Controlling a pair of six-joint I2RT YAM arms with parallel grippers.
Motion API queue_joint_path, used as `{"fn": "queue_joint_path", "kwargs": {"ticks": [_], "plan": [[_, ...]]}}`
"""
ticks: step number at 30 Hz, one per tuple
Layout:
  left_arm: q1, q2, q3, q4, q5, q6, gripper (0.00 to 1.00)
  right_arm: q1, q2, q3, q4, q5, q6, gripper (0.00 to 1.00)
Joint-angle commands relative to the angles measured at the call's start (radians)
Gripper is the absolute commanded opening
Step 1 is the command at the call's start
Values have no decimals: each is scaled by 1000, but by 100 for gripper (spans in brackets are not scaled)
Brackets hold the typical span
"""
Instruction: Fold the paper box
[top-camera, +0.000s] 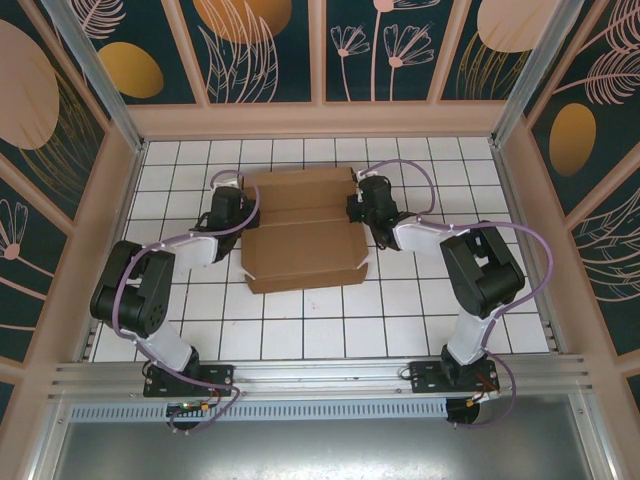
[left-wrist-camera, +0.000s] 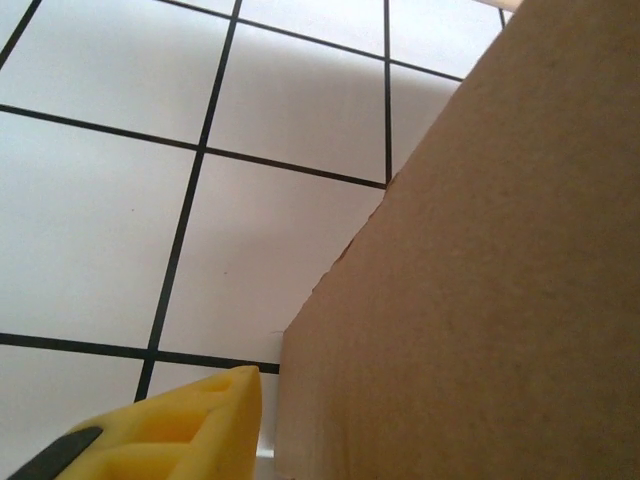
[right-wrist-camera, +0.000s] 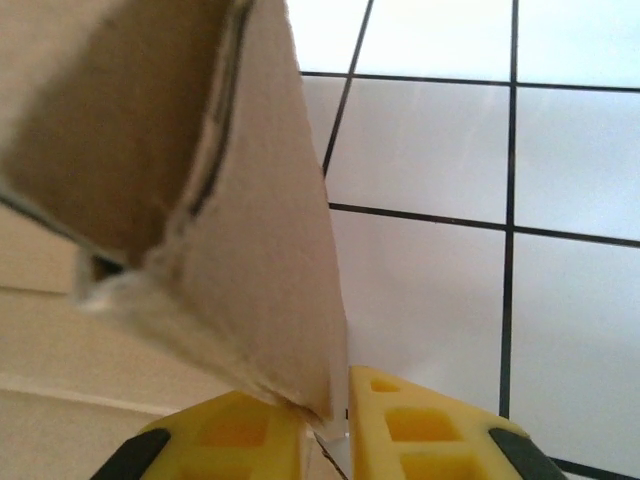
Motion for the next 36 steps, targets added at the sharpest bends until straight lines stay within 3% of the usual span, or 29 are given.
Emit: {"fn": "queue_joint_path", "kwargs": {"ticks": [1,6,9,20,26,30,36], "plan": [[4,-40,1,22,6,-6,44,-14,-40,-3,-46,40,4,29],[4,-83,-42,51,-7,-21,53,-25,-56,-21,-17,27,-1,55],[4,-119,-80,83,7,-33,56,-33,-79,-49,20,-4,-10,63],[4,-336,-231,204,120,-83,55,-71,-282,-250,232,-118,5,76],[5,-493,-226,188,106,-87,52,-141,-391,-295,314,-298,89,76],[20,-524,-171,201,126,-86,51,-157,-381,-215,254,-323,111,75],[110,-385,-66,152,216,-138,59,-177,-262,-28,84,-312,137,76]]}}
